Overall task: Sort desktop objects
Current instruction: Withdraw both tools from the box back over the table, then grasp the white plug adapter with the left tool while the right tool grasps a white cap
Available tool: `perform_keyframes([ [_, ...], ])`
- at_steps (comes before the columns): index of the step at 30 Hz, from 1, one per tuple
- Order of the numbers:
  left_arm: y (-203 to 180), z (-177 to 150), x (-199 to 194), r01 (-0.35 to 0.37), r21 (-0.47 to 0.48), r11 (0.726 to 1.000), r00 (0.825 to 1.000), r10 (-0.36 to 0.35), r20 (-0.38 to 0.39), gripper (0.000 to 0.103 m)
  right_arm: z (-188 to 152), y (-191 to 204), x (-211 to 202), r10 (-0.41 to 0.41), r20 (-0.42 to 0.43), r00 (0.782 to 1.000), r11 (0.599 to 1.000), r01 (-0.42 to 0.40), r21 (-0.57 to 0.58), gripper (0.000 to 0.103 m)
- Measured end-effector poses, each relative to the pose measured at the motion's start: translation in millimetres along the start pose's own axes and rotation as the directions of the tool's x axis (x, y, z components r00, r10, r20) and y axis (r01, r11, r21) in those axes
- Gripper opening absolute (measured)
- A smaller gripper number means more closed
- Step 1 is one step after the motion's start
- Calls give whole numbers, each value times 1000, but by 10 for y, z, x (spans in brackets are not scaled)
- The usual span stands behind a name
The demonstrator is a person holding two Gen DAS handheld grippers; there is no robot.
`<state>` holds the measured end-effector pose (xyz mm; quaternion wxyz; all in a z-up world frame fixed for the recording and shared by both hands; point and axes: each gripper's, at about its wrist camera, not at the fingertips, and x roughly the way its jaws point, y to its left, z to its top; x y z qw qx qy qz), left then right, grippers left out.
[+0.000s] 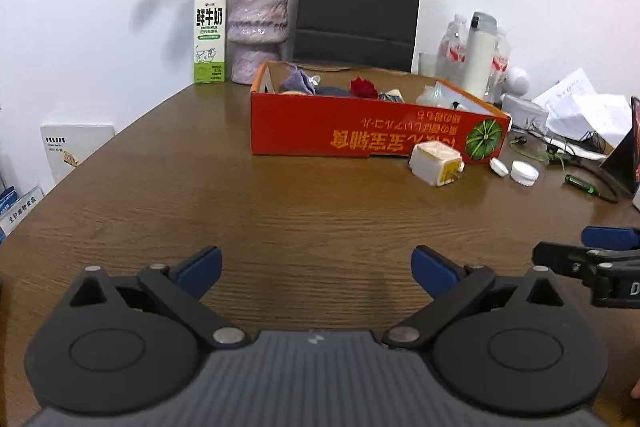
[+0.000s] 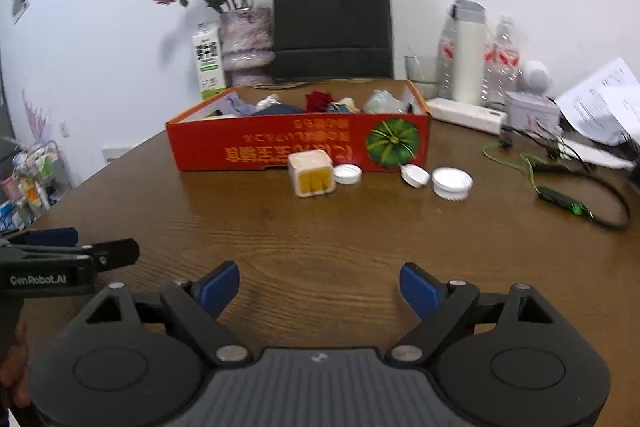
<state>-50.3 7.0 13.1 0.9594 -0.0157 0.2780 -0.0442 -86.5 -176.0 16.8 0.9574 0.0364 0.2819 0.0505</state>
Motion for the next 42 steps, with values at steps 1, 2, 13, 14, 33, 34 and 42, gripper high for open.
perform_keyframes([
  [1,-7,-14,19,-3,2,1000,1000,3,-13,103,-20,-24,-11,-4,4,1000,1000,4,13,89],
  [2,-8,-14,58,0,11,1000,1000,1,-25,103,-28,-48,3,-8,3,1000,1000,8,23,90],
  [13,174,-42,117,-24,-111,993,997,16,-78,103,-105,-141,10,6,0,1000,996,-6,86,90],
  [14,147,-40,107,-18,-92,996,997,12,-74,103,-92,-154,22,9,-8,1000,995,-8,95,90],
  [33,-1014,792,1512,250,28,968,968,-250,-5,103,732,-1046,947,-126,-45,991,990,129,54,74],
  [34,-1006,800,1558,265,16,964,964,-264,-15,99,777,-1100,1021,-126,-51,991,990,129,65,70],
  [42,-976,772,1614,282,9,959,957,-281,-77,58,813,-1262,1346,-83,-108,991,993,90,69,39],
])
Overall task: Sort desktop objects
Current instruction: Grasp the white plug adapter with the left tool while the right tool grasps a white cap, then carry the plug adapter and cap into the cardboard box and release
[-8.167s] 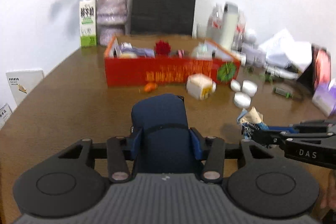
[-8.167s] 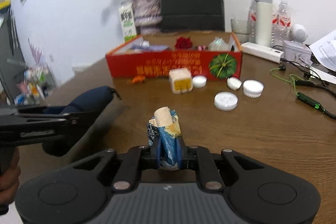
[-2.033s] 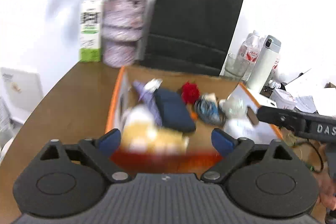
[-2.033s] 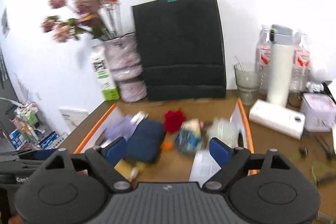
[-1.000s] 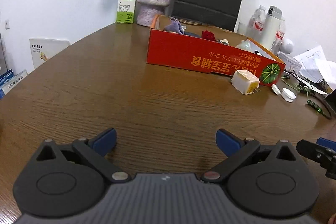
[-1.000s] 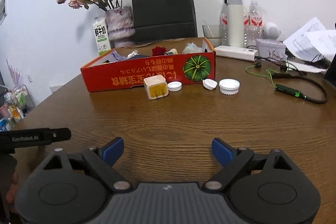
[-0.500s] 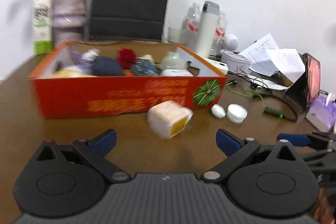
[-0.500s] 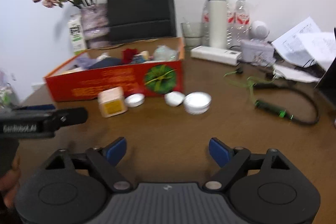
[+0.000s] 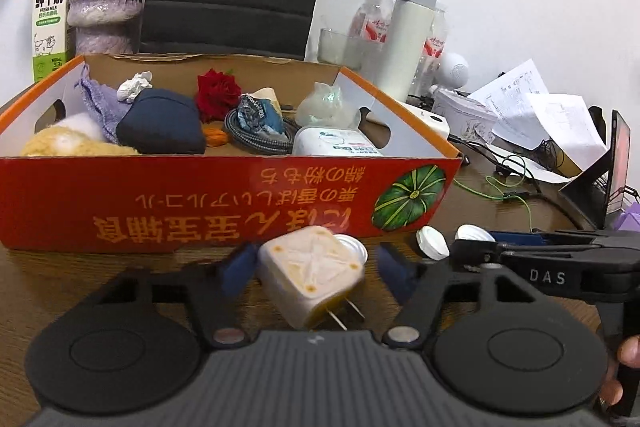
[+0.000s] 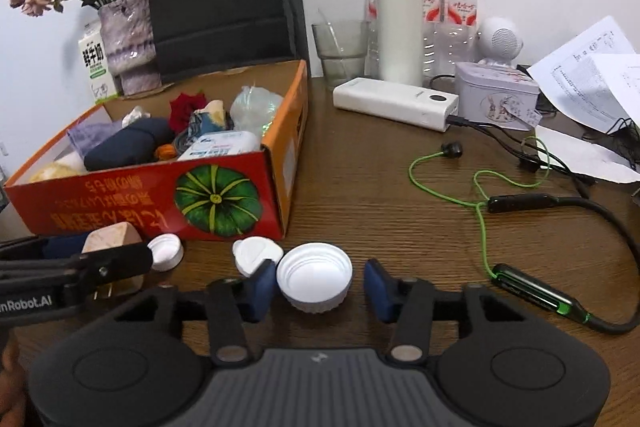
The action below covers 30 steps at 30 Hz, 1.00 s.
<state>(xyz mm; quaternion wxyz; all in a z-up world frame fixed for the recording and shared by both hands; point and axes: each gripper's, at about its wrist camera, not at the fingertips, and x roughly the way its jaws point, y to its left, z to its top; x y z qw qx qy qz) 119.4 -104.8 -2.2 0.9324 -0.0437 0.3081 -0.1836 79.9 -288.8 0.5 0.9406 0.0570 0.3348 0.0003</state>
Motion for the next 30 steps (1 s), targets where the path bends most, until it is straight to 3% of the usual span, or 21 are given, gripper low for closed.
perform_keyframes([
  [5,-60,-65,-165,-28,40,999,1000,29,-8,56,-66,65,-66,21,7,1000,1000,-21,-15,39],
  [11,28,-450,-896,-12,25,1000,998,14,-59,56,-474,384,-547,83,-1,997,996,-83,-27,39],
  [13,71,-595,-1143,-34,37,999,998,36,-60,56,-662,582,-728,126,1,992,990,-126,-55,39],
  [19,246,-838,-1701,-75,8,997,997,75,-31,52,-1006,1119,-1147,151,6,988,966,-147,-212,39],
  [23,271,-961,-1833,-87,37,996,996,87,-20,52,-1135,1324,-1318,160,17,987,955,-151,-254,39],
  [27,298,-1040,-1939,-50,35,998,999,50,-3,53,-1187,1326,-1463,148,26,989,959,-137,-247,39],
  [30,259,-1051,-1950,-35,68,997,999,35,15,59,-1204,1271,-1538,135,29,990,966,-125,-226,39],
])
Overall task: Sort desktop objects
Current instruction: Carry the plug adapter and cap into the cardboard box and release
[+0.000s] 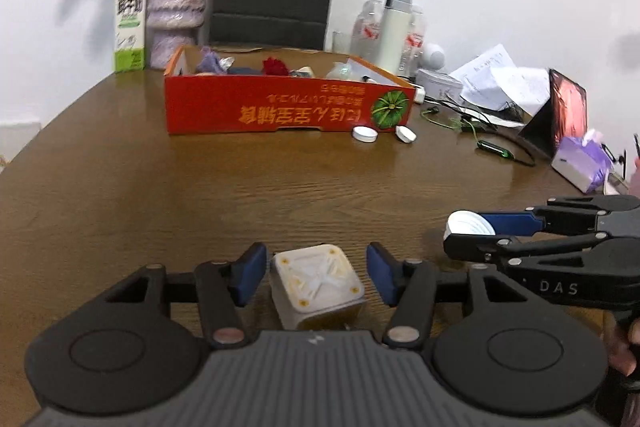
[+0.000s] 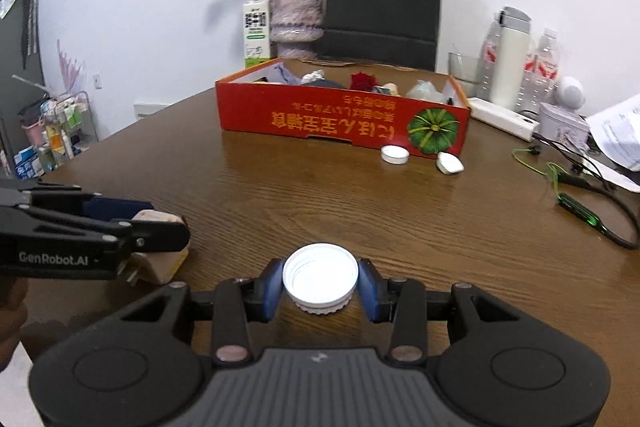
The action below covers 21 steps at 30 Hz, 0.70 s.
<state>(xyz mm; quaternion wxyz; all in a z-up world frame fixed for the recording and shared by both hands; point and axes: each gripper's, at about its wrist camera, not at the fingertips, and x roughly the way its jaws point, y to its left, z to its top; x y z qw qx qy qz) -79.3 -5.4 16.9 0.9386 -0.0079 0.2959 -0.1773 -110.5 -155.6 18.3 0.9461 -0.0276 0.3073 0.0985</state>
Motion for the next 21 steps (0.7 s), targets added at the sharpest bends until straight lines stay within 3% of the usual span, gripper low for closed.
perform_keyframes([
  [3,-105,-6,-5,17,64,998,1000,-18,0,82,-30,-51,-46,-25,-3,1000,1000,25,13,39],
  [7,-151,-89,1,27,105,994,1000,-27,-3,82,-46,-109,-70,-28,0,1000,999,28,29,39],
  [8,-131,-102,49,22,88,996,1000,-20,-23,80,-46,-117,-60,-26,-1,1000,999,26,29,39],
  [11,-86,-126,119,-14,64,998,999,16,-29,61,-41,-103,-2,-19,-12,1000,1000,19,23,39],
  [13,-89,-116,127,-24,79,997,999,26,-30,41,-39,-84,27,-4,-17,1000,1000,4,18,39],
  [17,1,10,100,17,-7,1000,999,-17,-47,39,4,-100,81,23,-14,1000,1000,-23,19,39],
  [21,20,194,61,-24,7,1000,1000,24,13,39,170,-255,103,35,9,999,996,-36,76,39],
])
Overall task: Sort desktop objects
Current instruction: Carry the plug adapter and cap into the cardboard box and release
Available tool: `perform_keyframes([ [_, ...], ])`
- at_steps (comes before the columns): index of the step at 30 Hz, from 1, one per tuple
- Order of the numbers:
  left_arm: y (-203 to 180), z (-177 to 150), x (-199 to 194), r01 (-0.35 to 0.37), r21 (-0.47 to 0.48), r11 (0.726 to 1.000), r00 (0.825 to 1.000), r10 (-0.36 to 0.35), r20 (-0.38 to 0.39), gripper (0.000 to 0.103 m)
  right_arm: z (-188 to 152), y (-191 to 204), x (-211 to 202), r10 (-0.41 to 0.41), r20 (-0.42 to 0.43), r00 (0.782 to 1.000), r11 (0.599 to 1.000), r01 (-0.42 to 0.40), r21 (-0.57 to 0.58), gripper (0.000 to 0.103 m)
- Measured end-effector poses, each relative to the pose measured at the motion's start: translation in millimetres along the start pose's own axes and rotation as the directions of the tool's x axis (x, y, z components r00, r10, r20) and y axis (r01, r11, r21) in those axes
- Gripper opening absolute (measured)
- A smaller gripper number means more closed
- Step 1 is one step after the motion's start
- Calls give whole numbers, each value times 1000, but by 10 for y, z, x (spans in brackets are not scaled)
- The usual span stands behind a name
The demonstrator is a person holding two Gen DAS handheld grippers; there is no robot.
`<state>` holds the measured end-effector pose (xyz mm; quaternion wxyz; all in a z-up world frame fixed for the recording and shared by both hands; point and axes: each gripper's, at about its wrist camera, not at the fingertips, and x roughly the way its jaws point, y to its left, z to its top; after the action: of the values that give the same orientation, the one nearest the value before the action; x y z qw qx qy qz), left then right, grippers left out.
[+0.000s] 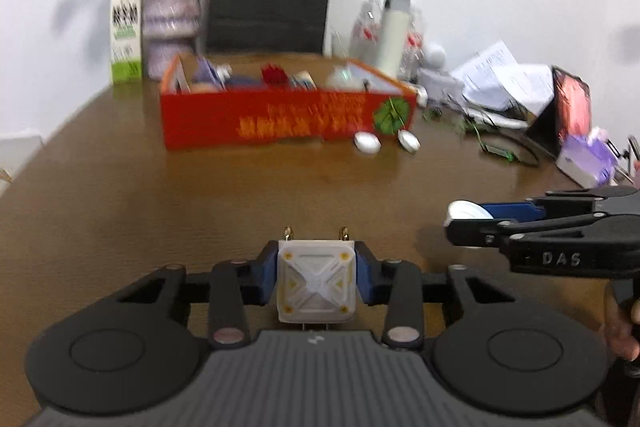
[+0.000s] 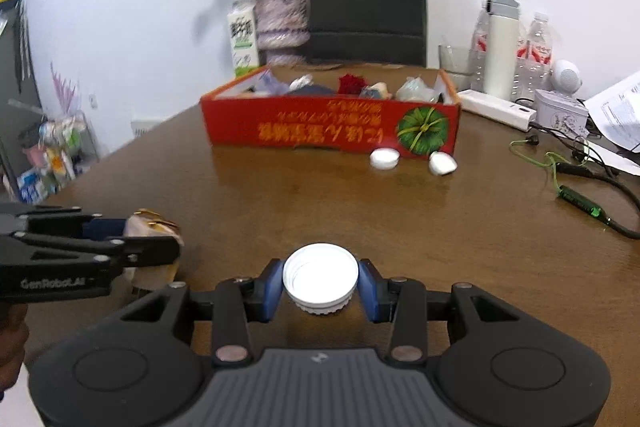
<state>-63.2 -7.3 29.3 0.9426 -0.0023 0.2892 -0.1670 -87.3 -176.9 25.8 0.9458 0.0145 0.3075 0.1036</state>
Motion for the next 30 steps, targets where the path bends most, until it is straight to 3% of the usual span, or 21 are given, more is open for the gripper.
perform_keyframes([
  [6,168,613,232,-15,25,1000,998,14,65,39,627,-228,-14,44,97,994,999,-45,9,39],
  [9,205,1112,441,22,36,999,995,-25,96,39,1068,-308,107,26,149,988,999,-21,-36,39],
  [12,191,1651,824,60,34,998,996,-62,65,39,1606,-470,363,24,185,982,1000,-21,-19,39],
  [14,186,1918,1231,68,20,997,998,-68,-5,39,1925,-581,642,27,177,984,1000,-28,6,39],
  [17,247,2109,1885,48,-38,998,989,-53,-137,39,2288,-738,1253,12,83,996,999,-16,51,39],
  [21,327,2058,2471,-5,-90,996,960,-20,-278,39,2474,-884,2004,36,-62,997,992,-28,124,39],
  [22,354,2015,2535,7,-112,994,953,-40,-299,40,2503,-907,2176,31,-89,996,991,-19,134,39],
  [26,397,1962,2497,55,-128,990,955,-90,-284,40,2461,-923,2597,42,-157,987,987,-17,162,39],
  [30,494,2019,2243,73,-70,995,967,-88,-239,55,2523,-808,2808,110,-190,975,983,-79,165,42],
])
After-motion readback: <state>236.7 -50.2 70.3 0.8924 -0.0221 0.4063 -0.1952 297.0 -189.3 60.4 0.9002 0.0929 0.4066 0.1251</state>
